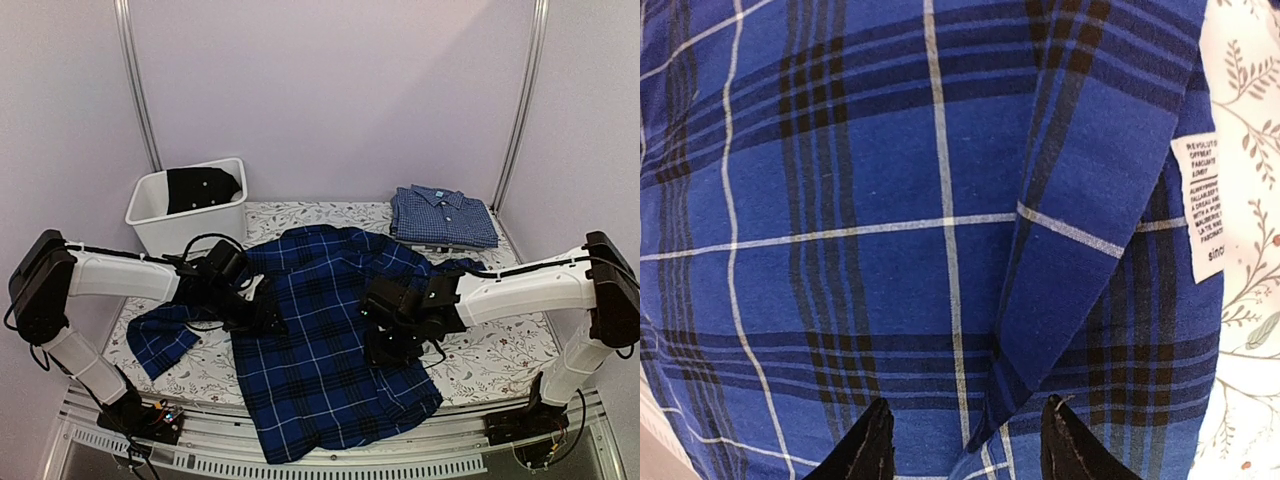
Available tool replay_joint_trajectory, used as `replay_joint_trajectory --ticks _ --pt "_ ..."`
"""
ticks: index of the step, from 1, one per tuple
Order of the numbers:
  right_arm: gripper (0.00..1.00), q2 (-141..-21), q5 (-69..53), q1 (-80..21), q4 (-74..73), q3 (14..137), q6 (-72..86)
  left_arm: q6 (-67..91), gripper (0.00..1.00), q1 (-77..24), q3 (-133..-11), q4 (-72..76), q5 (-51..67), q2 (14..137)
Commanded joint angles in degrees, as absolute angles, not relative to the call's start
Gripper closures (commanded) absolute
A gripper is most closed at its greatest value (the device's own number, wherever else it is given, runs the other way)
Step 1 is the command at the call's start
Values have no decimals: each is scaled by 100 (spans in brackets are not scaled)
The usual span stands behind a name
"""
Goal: Fold and stack the long sleeve shirts
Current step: Flatten out the crumpled shirt at the center of the board.
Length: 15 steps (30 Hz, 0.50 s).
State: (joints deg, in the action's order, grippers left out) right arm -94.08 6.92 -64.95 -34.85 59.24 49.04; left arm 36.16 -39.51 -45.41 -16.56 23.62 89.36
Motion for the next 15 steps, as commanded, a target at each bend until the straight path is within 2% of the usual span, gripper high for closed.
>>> replay_joint_trajectory --ticks 1,5,7,8,10,15 --pt "53 -9717 714 -6561 -3392 5819 5384 3498 27 -3885 -4646 -1585 2432 8883" --pt "63 -9979 792 -6557 -3351 5916 5355 3482 27 -3881 -4644 -1573 2427 8909" --pt "77 -10071 942 -6525 -3536 5994 5291 3476 27 -3877 -4637 -1580 2421 8914" --pt "88 -10065 1007 -6491 -3636 6002 5271 3471 27 -3882 -4639 -1580 2418 8928" --pt "98 -9939 1130 -6412 -3801 5987 5235 3468 27 -3877 -4625 -1581 2416 8958" --pt "100 -9455 1497 -6104 -4367 5886 5152 3445 27 -3880 -4580 -1529 2414 9094"
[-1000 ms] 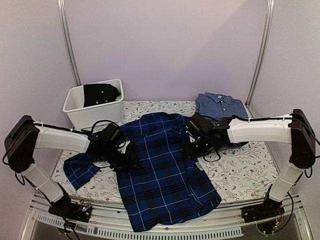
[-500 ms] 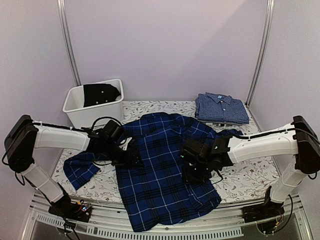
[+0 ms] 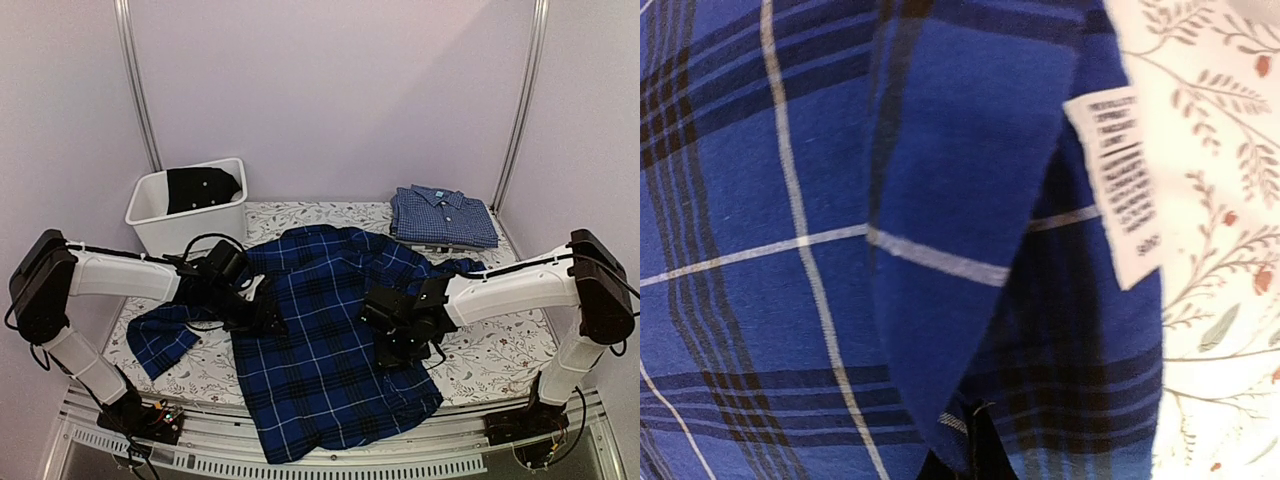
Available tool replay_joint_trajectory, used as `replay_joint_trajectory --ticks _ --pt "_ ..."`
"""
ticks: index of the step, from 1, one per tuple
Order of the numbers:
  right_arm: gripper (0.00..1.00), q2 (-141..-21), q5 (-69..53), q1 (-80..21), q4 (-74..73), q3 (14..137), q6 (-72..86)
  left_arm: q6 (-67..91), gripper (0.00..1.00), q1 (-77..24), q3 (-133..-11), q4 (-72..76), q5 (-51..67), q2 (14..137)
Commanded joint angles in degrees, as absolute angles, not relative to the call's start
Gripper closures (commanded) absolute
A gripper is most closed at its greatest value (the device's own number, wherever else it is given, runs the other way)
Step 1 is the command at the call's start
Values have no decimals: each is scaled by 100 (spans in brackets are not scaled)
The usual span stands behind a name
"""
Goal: Fold and stack the long sleeve shirts
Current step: Flatten out the crumpled shirt at the center of the board.
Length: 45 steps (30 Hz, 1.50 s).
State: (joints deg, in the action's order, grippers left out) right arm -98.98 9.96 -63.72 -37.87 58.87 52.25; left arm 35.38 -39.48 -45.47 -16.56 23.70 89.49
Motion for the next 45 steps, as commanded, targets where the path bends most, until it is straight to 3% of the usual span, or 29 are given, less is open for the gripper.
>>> replay_joint_trajectory --ticks 1,9,19,21,26,30,37,45 --pt "100 -9329 1562 -6014 -4497 5827 5135 3452 27 -3877 -4553 -1503 2423 9123" --pt "100 -8643 1984 -4955 -4977 5240 4916 3453 27 -3868 -4465 -1384 2451 9313" --pt "98 -9086 1685 -4386 -4874 4707 4851 3452 27 -3863 -4399 -1393 2452 9329" --pt "93 -9070 1471 -4401 -4740 4586 4844 3452 27 -3869 -4402 -1377 2480 9334" --pt "64 -8526 1540 -4456 -4939 4614 4877 3410 27 -3911 -4607 -1312 2674 9387" --pt "47 -8010 1904 -4456 -5427 5050 4897 3429 27 -4106 -4693 -1316 2768 9441" --pt "44 -7761 1329 -4861 -4838 5888 4462 3666 27 -4306 -4392 -1073 2829 9592" --pt "44 -9121 491 -6061 -3789 6319 4736 3785 27 -4244 -3869 -1061 2684 9522"
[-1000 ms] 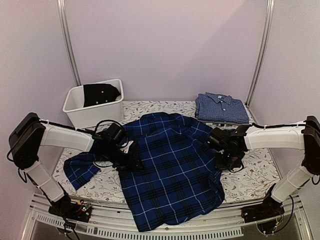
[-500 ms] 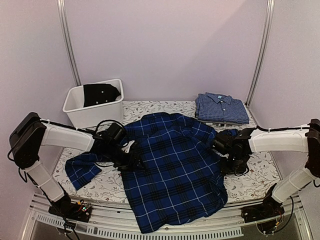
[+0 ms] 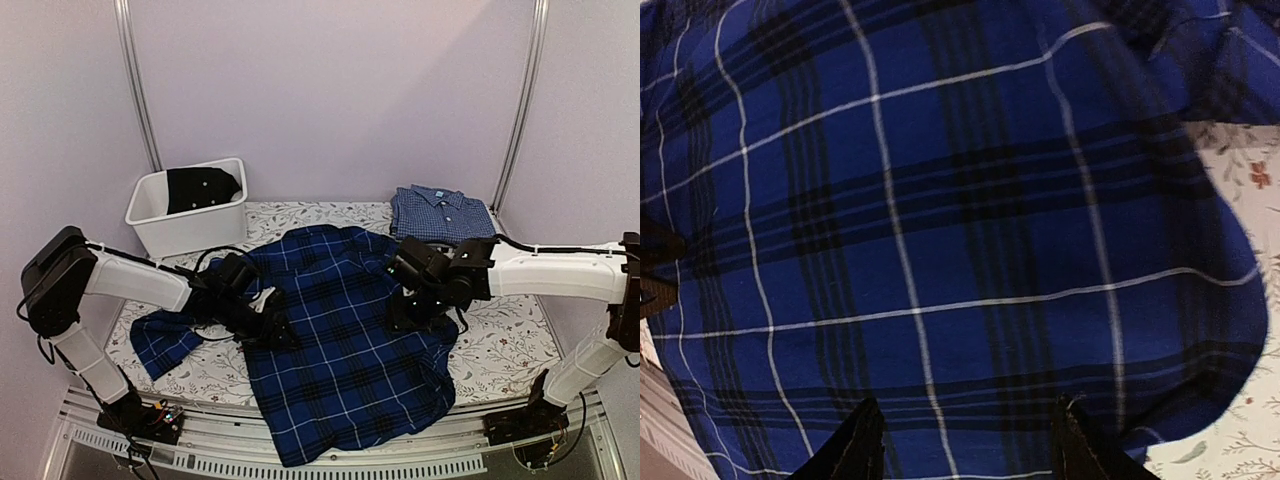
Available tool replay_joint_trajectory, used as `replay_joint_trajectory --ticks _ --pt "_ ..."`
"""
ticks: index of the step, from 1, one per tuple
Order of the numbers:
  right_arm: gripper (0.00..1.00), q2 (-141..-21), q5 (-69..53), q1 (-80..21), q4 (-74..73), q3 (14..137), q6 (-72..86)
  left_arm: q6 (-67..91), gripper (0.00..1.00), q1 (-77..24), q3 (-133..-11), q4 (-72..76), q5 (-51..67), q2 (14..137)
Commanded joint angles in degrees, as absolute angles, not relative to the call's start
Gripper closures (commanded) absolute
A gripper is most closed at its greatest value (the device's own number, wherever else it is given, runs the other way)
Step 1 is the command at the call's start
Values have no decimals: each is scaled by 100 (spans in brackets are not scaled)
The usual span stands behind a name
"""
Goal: Fold and stack the long sleeve shirts
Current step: Flatten out the crumpled shirt at the center of the board.
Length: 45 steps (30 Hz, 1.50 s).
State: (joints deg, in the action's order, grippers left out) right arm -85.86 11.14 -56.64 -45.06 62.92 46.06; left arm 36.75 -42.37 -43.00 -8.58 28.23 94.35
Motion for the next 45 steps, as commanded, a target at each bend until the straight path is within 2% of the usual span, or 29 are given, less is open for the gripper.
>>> replay_joint_trajectory --ticks 1,7,13,18,21,27,31,39,45 --pt "44 -9282 320 -6141 -3589 6274 4800 3800 27 -4232 -3788 -1063 2674 9494" --pt "45 -9565 319 -6344 -3612 5767 5309 3892 27 -4064 -3276 -1208 2535 9164" --pt "44 -8603 778 -6350 -4460 4774 6263 3933 27 -3866 -3061 -1371 2422 8950" --pt "44 -7615 584 -6358 -4417 3878 6920 3984 27 -3806 -3052 -1415 2378 8941" --pt "44 -7478 438 -6384 -4221 3688 7008 4006 27 -3765 -3050 -1504 2330 8905" --pt "44 -7410 1215 -6298 -4698 4704 6668 4006 27 -3727 -3053 -1722 2127 8698" --pt "45 -7455 1541 -5754 -4257 5346 6013 4039 27 -3714 -3031 -1739 2091 8536" --pt "51 -8443 1033 -4003 -2209 6044 4220 3940 27 -3720 -3219 -1889 1983 8349" --pt "58 -9726 357 -3335 -1538 6751 3700 3844 27 -3719 -3530 -1951 1925 8329"
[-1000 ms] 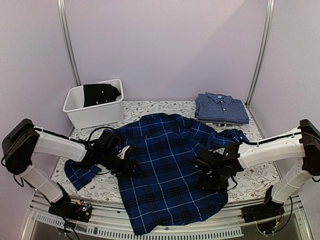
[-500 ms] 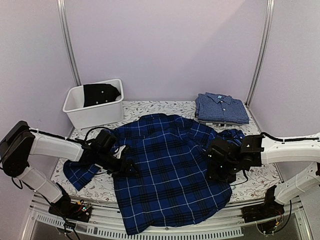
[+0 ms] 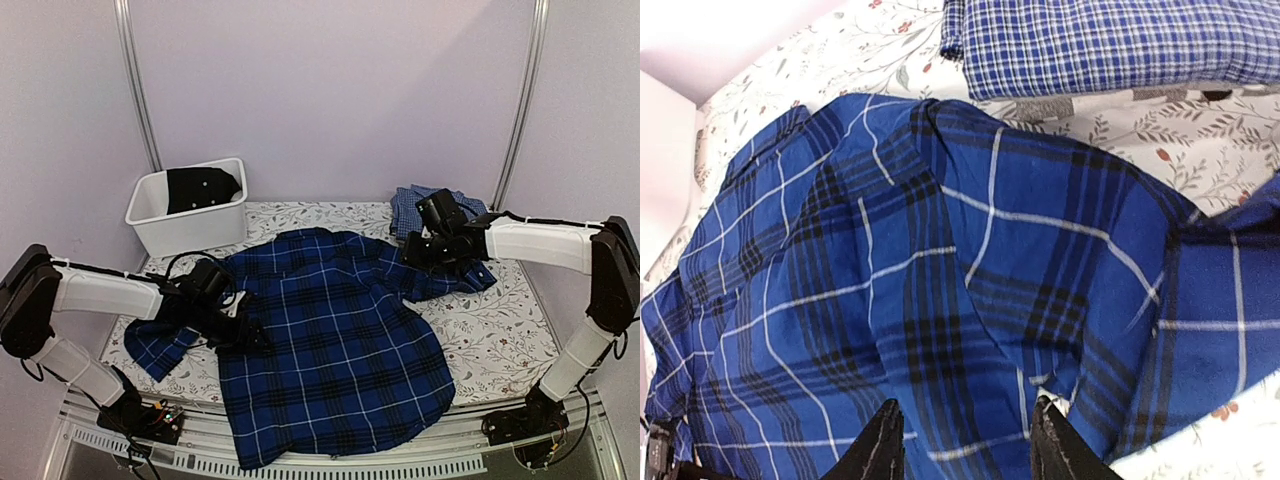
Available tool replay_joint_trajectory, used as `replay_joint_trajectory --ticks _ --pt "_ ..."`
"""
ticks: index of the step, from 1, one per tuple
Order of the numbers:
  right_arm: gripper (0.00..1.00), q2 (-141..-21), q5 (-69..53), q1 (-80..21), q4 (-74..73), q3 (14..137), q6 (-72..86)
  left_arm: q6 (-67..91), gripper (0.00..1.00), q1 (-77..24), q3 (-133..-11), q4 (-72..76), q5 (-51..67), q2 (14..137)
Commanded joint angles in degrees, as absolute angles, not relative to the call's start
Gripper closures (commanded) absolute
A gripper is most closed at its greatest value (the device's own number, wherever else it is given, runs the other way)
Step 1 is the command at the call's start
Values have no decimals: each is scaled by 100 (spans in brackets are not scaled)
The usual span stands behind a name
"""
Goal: Fold and stack the long sleeve shirts
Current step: Flatten out the crumpled shirt at the center of the board, then pick up the sleeve from the corner of the board.
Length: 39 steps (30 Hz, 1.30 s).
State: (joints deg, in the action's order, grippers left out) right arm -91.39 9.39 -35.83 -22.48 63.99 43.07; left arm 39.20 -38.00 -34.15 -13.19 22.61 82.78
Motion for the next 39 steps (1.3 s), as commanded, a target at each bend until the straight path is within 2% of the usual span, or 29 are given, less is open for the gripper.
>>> replay_joint_trajectory --ticks 1,9,25,30,39 --pt "58 -9964 283 -3324 -1478 6827 3678 3827 27 -3720 -3573 -1960 1926 8332" --pt "61 -10830 -176 -3248 -1240 6886 3804 3848 27 -3718 -3832 -1976 1918 8323" --pt "62 -11183 -639 -2262 -909 6174 3505 3808 26 -3656 -4007 -1988 1707 8196" --pt "62 -11270 -384 -1889 -1091 6399 3190 3815 27 -3499 -4084 -1983 1533 8150" --pt "58 -11208 63 -1875 -1570 7185 2686 3980 25 -2771 -4168 -2364 877 7526"
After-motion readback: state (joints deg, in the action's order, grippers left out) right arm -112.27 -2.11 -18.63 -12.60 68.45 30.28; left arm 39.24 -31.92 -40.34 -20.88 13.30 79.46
